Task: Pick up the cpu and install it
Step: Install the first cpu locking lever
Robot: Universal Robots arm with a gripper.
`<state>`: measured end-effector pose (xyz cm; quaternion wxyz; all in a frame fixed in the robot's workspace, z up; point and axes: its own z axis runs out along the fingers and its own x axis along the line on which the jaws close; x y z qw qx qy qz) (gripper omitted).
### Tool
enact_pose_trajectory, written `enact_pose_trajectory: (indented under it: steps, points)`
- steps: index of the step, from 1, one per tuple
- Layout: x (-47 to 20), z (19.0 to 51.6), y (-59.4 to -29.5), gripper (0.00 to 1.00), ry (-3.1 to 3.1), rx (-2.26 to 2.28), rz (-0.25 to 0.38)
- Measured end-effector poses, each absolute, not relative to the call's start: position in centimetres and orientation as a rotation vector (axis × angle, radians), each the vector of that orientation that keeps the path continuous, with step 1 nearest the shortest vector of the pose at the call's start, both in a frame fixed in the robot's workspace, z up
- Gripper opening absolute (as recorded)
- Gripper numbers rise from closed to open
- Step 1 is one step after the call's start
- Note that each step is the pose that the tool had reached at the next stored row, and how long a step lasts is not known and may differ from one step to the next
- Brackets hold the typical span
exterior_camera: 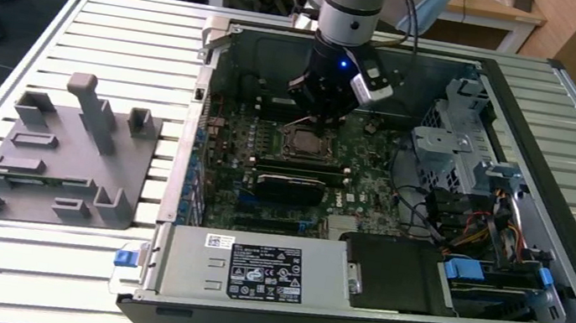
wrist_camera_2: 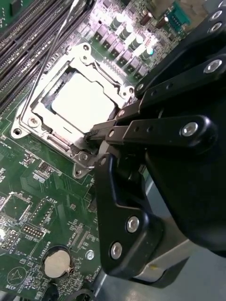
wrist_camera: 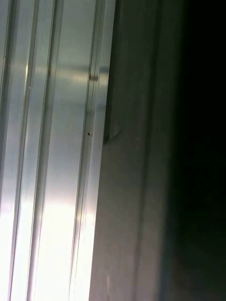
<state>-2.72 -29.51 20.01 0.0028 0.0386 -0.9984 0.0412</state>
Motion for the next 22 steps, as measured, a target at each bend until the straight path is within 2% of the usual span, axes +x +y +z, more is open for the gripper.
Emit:
enact_pose_trajectory:
  steps: [22]
  points:
    - [-4.4,22.1,-30.7,0.11,-3.146,0.121,0.099]
